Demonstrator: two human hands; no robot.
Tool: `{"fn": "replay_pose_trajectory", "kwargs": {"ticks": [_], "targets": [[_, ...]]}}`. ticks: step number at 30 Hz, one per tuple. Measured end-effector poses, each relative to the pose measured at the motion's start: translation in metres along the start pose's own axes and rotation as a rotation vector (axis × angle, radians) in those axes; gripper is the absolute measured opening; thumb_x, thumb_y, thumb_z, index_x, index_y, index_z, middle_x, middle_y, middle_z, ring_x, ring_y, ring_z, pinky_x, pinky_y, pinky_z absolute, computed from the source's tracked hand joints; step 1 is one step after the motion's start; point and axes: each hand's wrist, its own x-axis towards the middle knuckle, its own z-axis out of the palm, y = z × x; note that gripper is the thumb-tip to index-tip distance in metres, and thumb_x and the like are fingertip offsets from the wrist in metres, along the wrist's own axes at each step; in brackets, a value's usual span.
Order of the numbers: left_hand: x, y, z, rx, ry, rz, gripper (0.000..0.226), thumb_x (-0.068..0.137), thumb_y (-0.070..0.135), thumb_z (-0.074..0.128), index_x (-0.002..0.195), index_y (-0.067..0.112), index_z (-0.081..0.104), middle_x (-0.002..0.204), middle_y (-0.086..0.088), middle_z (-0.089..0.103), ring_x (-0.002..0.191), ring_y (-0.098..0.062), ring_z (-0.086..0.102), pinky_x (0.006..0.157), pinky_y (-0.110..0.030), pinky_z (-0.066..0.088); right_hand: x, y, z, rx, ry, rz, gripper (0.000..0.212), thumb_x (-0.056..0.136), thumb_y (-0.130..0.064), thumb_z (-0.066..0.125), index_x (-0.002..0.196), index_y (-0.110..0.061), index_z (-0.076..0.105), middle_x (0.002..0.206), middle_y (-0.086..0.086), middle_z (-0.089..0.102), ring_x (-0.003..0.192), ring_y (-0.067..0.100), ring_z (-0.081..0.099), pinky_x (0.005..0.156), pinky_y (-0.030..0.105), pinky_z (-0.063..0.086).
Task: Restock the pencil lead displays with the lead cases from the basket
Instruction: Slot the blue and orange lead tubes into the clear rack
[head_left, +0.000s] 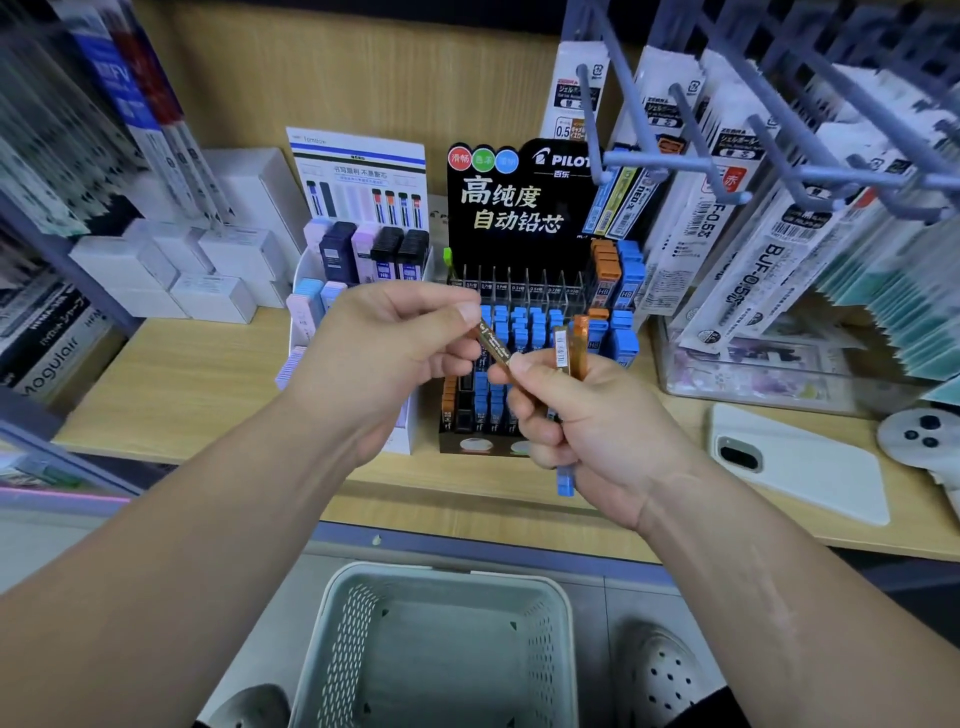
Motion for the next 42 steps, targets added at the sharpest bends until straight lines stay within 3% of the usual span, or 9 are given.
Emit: {"fn": "replay_pose_trajectory", "kwargs": {"ticks": [4, 8, 9, 14, 21, 26, 30, 34, 42], "targets": [[0.005, 0.002, -0.006, 0.054, 0.043, 0.046, 0.014, 0.089, -0.002, 0.067, 0.096, 0.008, 0.074, 0.07, -0.007, 0.07, 0.064, -0.016, 0.064, 0.065, -0.025, 0.057, -0.001, 0.001, 0.007, -0.216, 0.035, -0.042, 0.021, 0.103, -0.026, 0.058, 0.093, -0.013, 0.071, 0.067, 0.004, 0.057, 0.047, 0.011, 0.035, 0.043, 0.022, 0.027], [0.008, 0.003, -0.02, 0.293, 0.067, 0.158, 0.017, 0.085, -0.003, 0.072, 0.093, 0.011, 0.074, 0.068, -0.004, 0.072, 0.063, -0.013, 0.067, 0.066, -0.024, 0.058, -0.008, -0.012, -0.011, -1.144, 0.165, -0.141, 0.034, 0.103, -0.036, 0.055, 0.075, -0.016, 0.055, 0.065, 0.004, 0.056, 0.054, 0.014, 0.049, 0.049, 0.027, 0.031], [0.008, 0.001, -0.022, 0.347, 0.065, 0.178, 0.017, 0.083, -0.002, 0.074, 0.092, 0.013, 0.075, 0.071, -0.005, 0.072, 0.064, -0.013, 0.068, 0.067, -0.023, 0.058, -0.011, -0.013, -0.014, -1.221, 0.171, -0.139, 0.036, 0.103, -0.037, 0.054, 0.072, -0.018, 0.05, 0.063, 0.002, 0.053, 0.056, 0.015, 0.049, 0.049, 0.028, 0.03], [0.008, -0.01, -0.02, 0.671, 0.049, 0.297, 0.014, 0.082, 0.006, 0.078, 0.088, 0.02, 0.077, 0.073, 0.012, 0.069, 0.065, 0.006, 0.061, 0.065, -0.004, 0.046, -0.013, -0.009, -0.017, -1.217, 0.166, -0.115, 0.035, 0.102, -0.037, 0.054, 0.074, -0.016, 0.051, 0.065, 0.002, 0.054, 0.059, 0.018, 0.05, 0.051, 0.03, 0.032], [0.019, -0.027, -0.019, 0.854, 0.018, 0.387, 0.01, 0.084, 0.011, 0.077, 0.091, 0.018, 0.079, 0.07, 0.025, 0.06, 0.067, 0.015, 0.059, 0.065, 0.002, 0.039, -0.008, -0.001, -0.014, -1.23, 0.144, -0.089, 0.039, 0.102, -0.036, 0.056, 0.068, -0.018, 0.046, 0.061, 0.0, 0.05, 0.056, 0.016, 0.046, 0.048, 0.028, 0.028], [0.026, -0.039, -0.018, 0.928, 0.014, 0.533, 0.011, 0.08, 0.009, 0.08, 0.088, 0.016, 0.08, 0.073, 0.018, 0.058, 0.072, 0.004, 0.055, 0.073, -0.008, 0.039, -0.007, -0.001, -0.015, -1.129, 0.137, -0.098, 0.032, 0.101, -0.036, 0.057, 0.078, -0.015, 0.057, 0.068, 0.005, 0.059, 0.06, 0.019, 0.05, 0.054, 0.032, 0.036], [0.029, -0.038, -0.014, 0.911, 0.021, 0.517, 0.008, 0.08, 0.011, 0.08, 0.086, 0.016, 0.08, 0.08, 0.006, 0.068, 0.079, -0.009, 0.062, 0.078, -0.022, 0.05, -0.005, -0.001, -0.016, -1.03, 0.118, -0.079, 0.026, 0.1, -0.035, 0.058, 0.085, -0.016, 0.063, 0.08, 0.011, 0.069, 0.063, 0.019, 0.053, 0.06, 0.033, 0.042], [0.03, -0.041, -0.014, 1.011, 0.012, 0.547, 0.009, 0.079, 0.01, 0.079, 0.085, 0.016, 0.08, 0.081, 0.004, 0.069, 0.08, -0.016, 0.064, 0.077, -0.034, 0.054, -0.004, -0.001, -0.016, -1.081, 0.102, -0.067, 0.028, 0.1, -0.035, 0.058, 0.081, -0.015, 0.061, 0.075, 0.007, 0.065, 0.062, 0.019, 0.053, 0.059, 0.032, 0.04], [0.027, -0.044, -0.005, 1.199, 0.045, 0.512, 0.015, 0.077, 0.018, 0.079, 0.068, 0.02, 0.068, 0.063, 0.018, 0.041, 0.069, -0.02, 0.054, 0.061, -0.038, 0.052, -0.007, 0.001, -0.011, -1.345, 0.061, -0.098, 0.038, 0.103, -0.036, 0.054, 0.068, -0.026, 0.041, 0.069, -0.004, 0.049, 0.06, 0.009, 0.045, 0.051, 0.027, 0.028]]}}
